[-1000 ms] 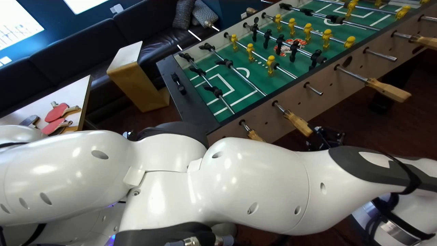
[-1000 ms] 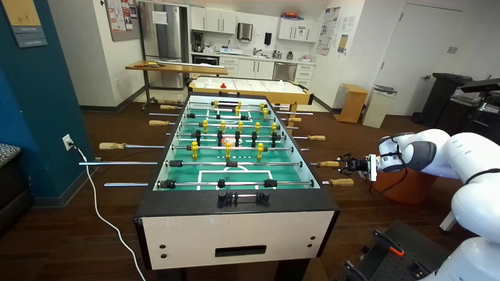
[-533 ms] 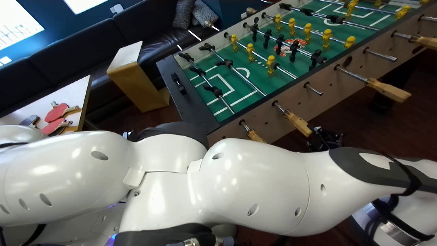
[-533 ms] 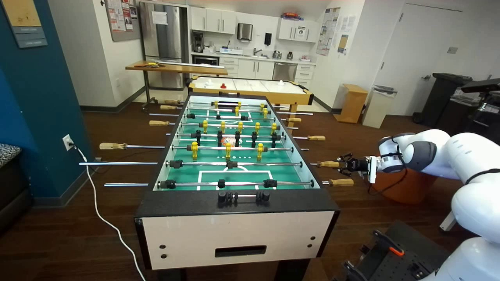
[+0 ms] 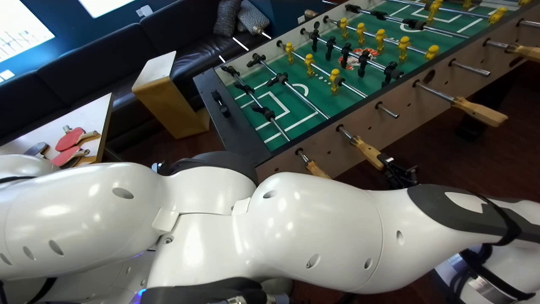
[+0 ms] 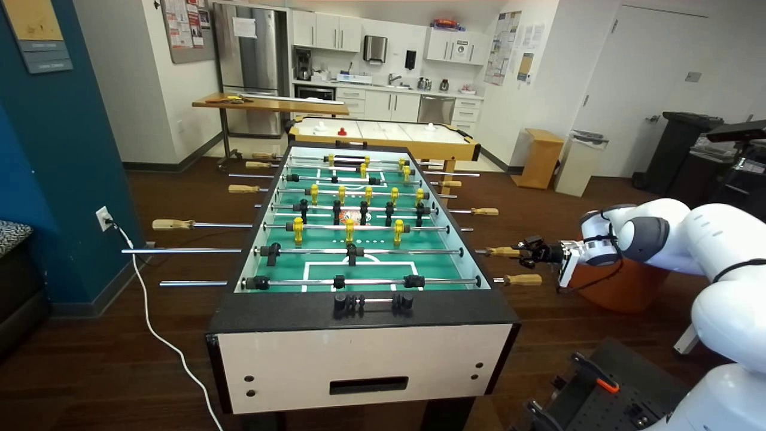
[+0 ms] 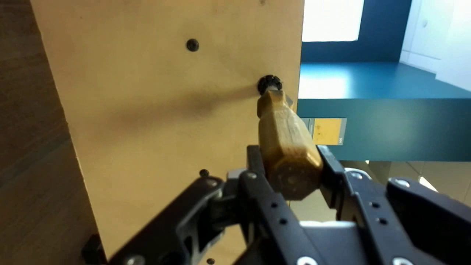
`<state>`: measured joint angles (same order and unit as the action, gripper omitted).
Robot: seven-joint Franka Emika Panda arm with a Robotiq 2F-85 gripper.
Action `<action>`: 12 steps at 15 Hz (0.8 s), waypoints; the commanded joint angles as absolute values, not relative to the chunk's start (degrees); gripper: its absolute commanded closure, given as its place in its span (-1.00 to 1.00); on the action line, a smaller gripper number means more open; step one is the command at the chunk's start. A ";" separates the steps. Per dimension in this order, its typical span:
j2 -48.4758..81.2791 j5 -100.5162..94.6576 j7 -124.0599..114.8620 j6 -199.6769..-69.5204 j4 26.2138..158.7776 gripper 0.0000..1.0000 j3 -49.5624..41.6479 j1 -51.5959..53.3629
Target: Turn the second rod from you anti clockwise
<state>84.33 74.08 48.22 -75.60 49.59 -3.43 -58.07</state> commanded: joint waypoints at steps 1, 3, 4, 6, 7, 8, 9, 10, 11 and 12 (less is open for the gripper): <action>81.43 74.31 57.61 -80.30 52.53 -0.28 -4.45 -57.16; 79.46 74.75 61.66 -82.54 54.72 -0.42 -4.96 -57.03; 78.42 74.91 63.10 -84.98 55.56 -0.56 -5.21 -56.83; 75.58 75.10 65.55 -90.78 58.23 -0.88 -5.88 -56.35; 73.78 75.17 66.93 -93.84 60.13 -1.00 -6.20 -56.09; 71.98 75.24 68.23 -97.01 62.12 -1.00 -6.39 -55.75; 69.74 75.11 69.43 -100.31 64.67 -1.00 -6.74 -55.20; 67.81 75.25 70.86 -103.67 67.00 -1.00 -6.99 -54.59; 65.78 75.15 71.82 -106.80 69.15 -1.00 -7.44 -53.82; 63.94 75.03 72.72 -109.94 71.25 -1.00 -7.87 -52.97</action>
<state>72.82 74.49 68.68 -101.80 59.91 -5.85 -56.15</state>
